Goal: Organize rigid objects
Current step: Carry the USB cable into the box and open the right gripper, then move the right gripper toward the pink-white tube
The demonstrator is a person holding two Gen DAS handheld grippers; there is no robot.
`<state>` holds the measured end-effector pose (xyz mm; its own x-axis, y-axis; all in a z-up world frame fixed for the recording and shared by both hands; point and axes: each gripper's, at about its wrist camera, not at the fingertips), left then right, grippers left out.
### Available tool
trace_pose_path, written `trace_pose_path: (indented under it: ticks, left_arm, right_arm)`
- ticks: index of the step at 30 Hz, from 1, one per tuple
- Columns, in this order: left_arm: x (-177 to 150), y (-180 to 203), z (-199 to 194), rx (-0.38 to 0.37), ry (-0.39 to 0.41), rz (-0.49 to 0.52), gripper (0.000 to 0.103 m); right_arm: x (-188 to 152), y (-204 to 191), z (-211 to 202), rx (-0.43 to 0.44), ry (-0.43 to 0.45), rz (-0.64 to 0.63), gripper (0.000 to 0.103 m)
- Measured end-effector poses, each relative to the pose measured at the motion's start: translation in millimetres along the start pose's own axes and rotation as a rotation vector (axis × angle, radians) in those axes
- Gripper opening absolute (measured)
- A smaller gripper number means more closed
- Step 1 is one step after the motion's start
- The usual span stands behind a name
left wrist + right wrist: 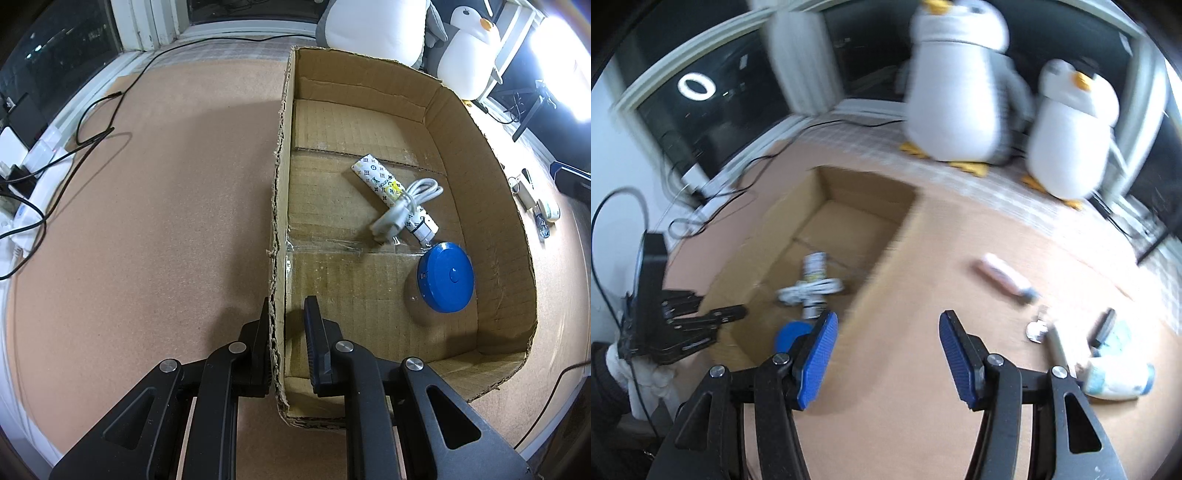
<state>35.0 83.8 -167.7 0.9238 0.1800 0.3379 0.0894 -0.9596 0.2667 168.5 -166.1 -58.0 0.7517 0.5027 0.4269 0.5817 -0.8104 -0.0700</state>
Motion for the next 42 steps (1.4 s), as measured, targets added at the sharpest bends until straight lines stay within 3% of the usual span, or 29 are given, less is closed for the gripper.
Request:
trace_pose_path:
  ticks: [7, 13, 24, 42]
  left_arm:
    - [-0.1, 0.1, 0.0, 0.000, 0.000, 0.000, 0.013]
    - [-1.0, -1.1, 1.0, -0.002, -0.002, 0.000, 0.013]
    - [-2.3, -1.8, 1.8, 0.002, -0.004, 0.003, 0.013]
    - [-2.3, -1.5, 2.4, 0.003, -0.005, 0.004, 0.013]
  right_arm:
    - [5.2, 52.4, 8.7, -0.066, -0.005, 0.040, 0.053]
    - [17.7, 73.3, 34.5, -0.114, -0.030, 0.011, 0.053]
    - [32.3, 70.4, 88.1, -0.137, -0.119, -0.069, 0.053]
    - [42.8, 58.5, 124.1, -0.148, -0.194, -0.161, 0.052]
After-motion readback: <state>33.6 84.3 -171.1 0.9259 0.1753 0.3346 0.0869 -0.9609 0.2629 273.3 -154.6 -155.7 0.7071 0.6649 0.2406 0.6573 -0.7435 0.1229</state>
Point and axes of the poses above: each gripper's, at about its wrist camera, not at the fingertips, and z roughly the way its jaws point, y to its right, x to its top, and after that the axes turned 11 degrees about -x, right-handed
